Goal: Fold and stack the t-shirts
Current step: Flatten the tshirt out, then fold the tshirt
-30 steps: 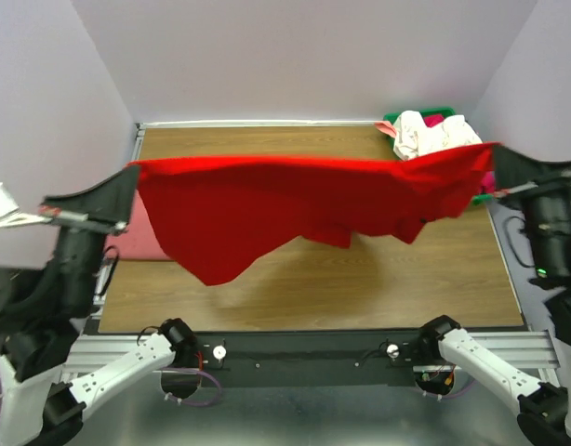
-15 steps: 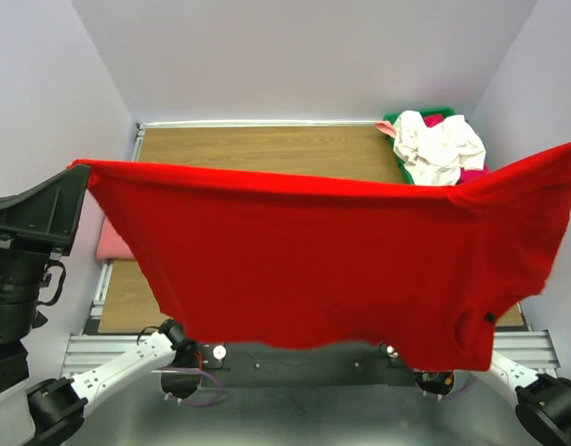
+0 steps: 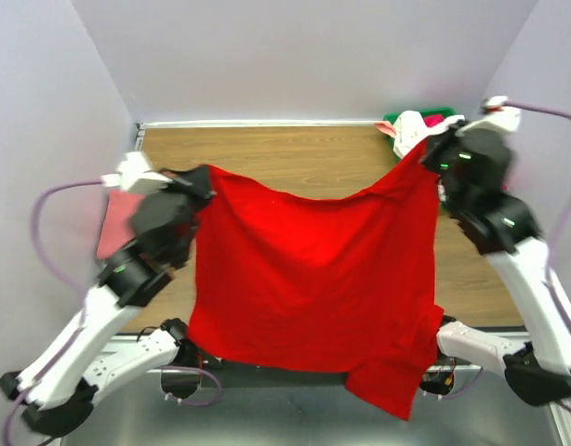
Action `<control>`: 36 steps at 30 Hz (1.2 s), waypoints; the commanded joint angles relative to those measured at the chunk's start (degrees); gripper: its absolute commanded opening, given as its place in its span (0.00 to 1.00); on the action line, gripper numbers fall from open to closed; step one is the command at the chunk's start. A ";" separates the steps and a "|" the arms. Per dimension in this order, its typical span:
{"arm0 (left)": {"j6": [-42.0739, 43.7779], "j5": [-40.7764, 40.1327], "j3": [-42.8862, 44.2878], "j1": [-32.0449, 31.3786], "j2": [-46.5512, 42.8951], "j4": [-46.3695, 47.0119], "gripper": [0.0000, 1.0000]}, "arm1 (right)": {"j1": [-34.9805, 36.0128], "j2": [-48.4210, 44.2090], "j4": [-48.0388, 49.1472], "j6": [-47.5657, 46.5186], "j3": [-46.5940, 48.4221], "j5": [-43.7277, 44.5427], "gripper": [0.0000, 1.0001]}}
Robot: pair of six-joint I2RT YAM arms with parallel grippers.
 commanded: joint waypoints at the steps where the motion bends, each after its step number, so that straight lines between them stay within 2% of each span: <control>1: -3.99 -0.80 -11.48 9.36 6.82 4.20 0.00 | -0.53 7.16 7.72 1.65 -9.54 11.98 0.00; 2: -2.76 2.28 -13.59 12.43 11.18 7.71 0.00 | -1.05 9.01 8.95 2.27 -10.95 11.73 0.00; 3: 0.82 5.96 -15.62 15.86 13.92 16.01 0.00 | -1.75 10.85 10.18 2.53 -13.31 10.94 0.00; 4: 1.72 12.87 -18.25 20.68 17.08 19.84 0.00 | -3.76 15.05 12.63 3.49 -14.20 8.06 0.00; 5: 2.34 16.08 -18.36 22.99 24.95 25.27 0.00 | -4.83 17.09 13.96 3.85 -14.91 6.03 0.00; 7: 3.57 18.83 -15.83 25.02 33.86 25.59 0.00 | -7.02 21.92 16.77 4.64 -15.09 1.29 0.01; 8: 4.36 18.48 -11.03 25.90 42.43 24.02 0.00 | -8.51 26.91 17.48 4.73 -14.66 0.39 0.00; 10: 6.38 18.13 -2.42 26.44 50.12 22.00 0.00 | -9.75 31.59 18.80 3.77 -11.69 -1.19 0.01; 12: 7.26 18.39 2.45 27.05 58.98 20.33 0.00 | -10.90 38.10 18.98 3.24 -9.39 -2.33 0.00; 14: 8.06 19.80 6.41 27.58 63.76 20.40 0.00 | -11.95 43.03 19.24 2.63 -6.49 -3.65 0.00; 19: 8.68 19.45 10.46 28.90 67.12 20.58 0.00 | -13.53 48.05 19.24 1.92 -3.49 -5.85 0.00; 24: 9.03 20.94 10.20 30.31 66.60 20.49 0.00 | -13.71 46.47 19.24 1.74 -5.33 -7.09 0.01; 29: 9.47 20.77 5.64 30.48 62.48 21.10 0.00 | -13.71 38.05 18.80 2.36 -12.53 -10.16 0.00; 36: 9.29 20.06 -3.15 30.48 53.52 21.72 0.00 | -13.71 24.79 13.27 4.56 -22.29 -13.15 0.00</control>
